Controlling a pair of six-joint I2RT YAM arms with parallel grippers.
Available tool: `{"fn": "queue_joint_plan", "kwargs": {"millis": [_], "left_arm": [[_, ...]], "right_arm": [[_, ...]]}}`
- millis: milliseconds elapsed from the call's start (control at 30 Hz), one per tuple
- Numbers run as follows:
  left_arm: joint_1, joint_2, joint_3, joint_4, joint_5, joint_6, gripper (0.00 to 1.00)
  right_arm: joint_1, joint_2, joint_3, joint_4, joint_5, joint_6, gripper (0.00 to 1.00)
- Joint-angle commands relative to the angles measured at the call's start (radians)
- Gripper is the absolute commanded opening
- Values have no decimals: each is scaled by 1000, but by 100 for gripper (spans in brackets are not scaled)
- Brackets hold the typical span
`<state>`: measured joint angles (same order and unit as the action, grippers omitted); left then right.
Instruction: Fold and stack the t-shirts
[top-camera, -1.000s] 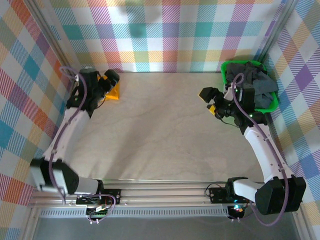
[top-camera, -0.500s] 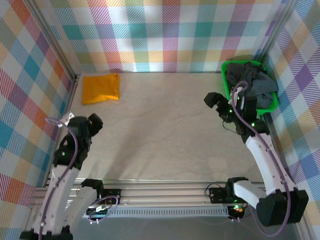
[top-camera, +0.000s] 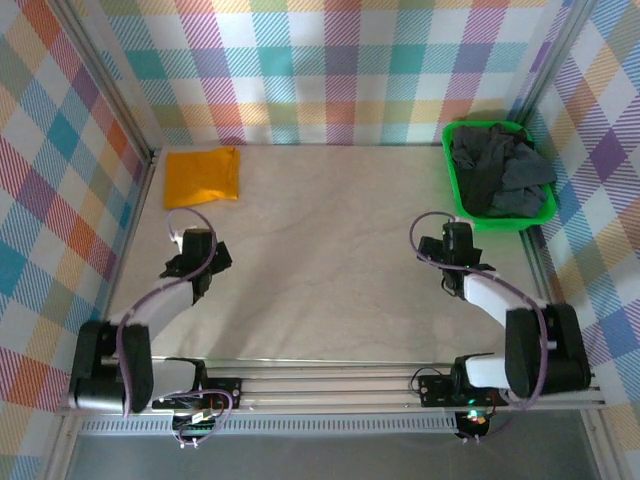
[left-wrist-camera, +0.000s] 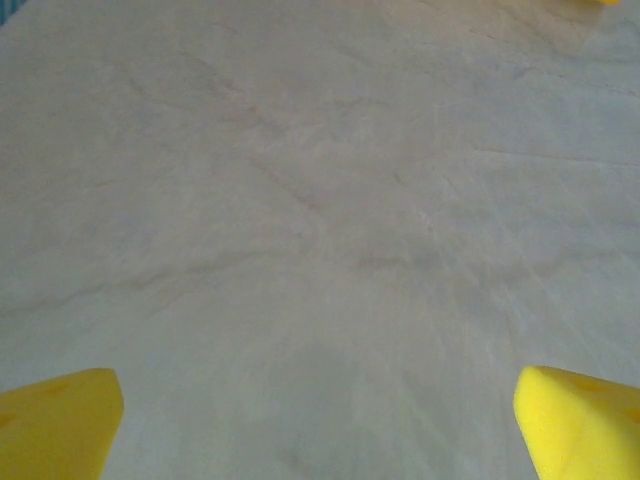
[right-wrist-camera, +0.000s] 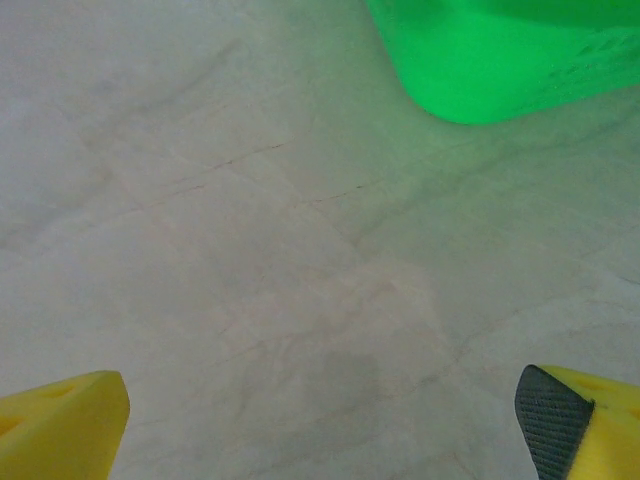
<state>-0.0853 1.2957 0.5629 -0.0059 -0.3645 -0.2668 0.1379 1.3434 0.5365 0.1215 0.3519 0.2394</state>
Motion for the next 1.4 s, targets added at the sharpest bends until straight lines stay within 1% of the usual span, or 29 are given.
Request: {"fn": "queue_joint_plan", "kwargs": {"millis": [0,67,100,133,167,200,233,267,367,400,433,467,500,533,567,667,700,767,867,900,967,1033,1133,1167,1200,1267,1300,1333,1367], "left_arm": [[32,117,48,231,52,39,100],[62,192,40,319,80,14,100],[89,223,77,272,124,4,100],[100,243,95,261,142,5,100],[109,247,98,263,159,8,100],[110,225,73,296,162,17,100],[110,193,31,344,160,22,100],[109,145,-30,420,156,35,100],[103,-4,-254,718,163,84,100],[92,-53,-314,765,127,76,100],[87,-92,-342,752,84,50,100],[85,-136,-341,677,31,16,100],[83,-167,-312,554,-8,-26,100],[81,-170,-286,483,-18,-41,100],[79,-157,-272,477,9,-29,100],[85,-79,-229,528,88,33,100],[86,-47,-214,552,126,66,100],[88,16,-179,576,166,109,100],[89,105,-170,725,229,181,100],[89,136,-148,707,248,190,100],[77,189,-139,746,295,228,100],[56,214,-154,788,287,251,100],[28,268,-234,992,199,256,100],[11,252,-215,928,168,262,100],[-4,268,-190,908,147,274,100],[-1,268,-149,819,162,270,100],[5,274,-155,847,164,267,100],[7,268,-151,825,166,263,100],[9,271,-154,839,168,264,100]], "right_arm": [[-7,101,44,260,0,-134,100],[-22,157,79,261,-45,-182,100],[-30,171,74,315,-61,-217,100],[-38,176,51,390,-76,-230,100],[-62,179,41,393,-105,-202,100],[-87,182,8,456,-145,-192,100],[-96,167,-4,455,-163,-186,100],[-101,159,-45,529,-189,-194,100],[-101,158,-190,790,-225,-209,100],[-101,182,-237,907,-222,-211,100],[-100,193,-261,972,-221,-214,100],[-99,175,-267,957,-220,-215,100],[-99,173,-260,939,-218,-213,100],[-97,184,-250,940,-208,-211,100],[-95,177,-227,886,-188,-203,100],[-95,188,-149,747,-174,-195,100],[-96,193,-153,762,-175,-197,100],[-95,189,-158,763,-174,-196,100],[-95,191,-155,764,-167,-193,100],[-95,188,-155,758,-167,-192,100],[-95,189,-155,759,-168,-193,100],[-95,189,-153,759,-168,-193,100],[-95,188,-153,755,-168,-193,100],[-96,191,-153,759,-169,-195,100],[-95,189,-153,756,-169,-193,100],[-95,189,-152,755,-169,-193,100],[-96,191,-152,756,-169,-193,100],[-95,191,-152,754,-169,-193,100],[-95,190,-152,755,-169,-195,100]]}}
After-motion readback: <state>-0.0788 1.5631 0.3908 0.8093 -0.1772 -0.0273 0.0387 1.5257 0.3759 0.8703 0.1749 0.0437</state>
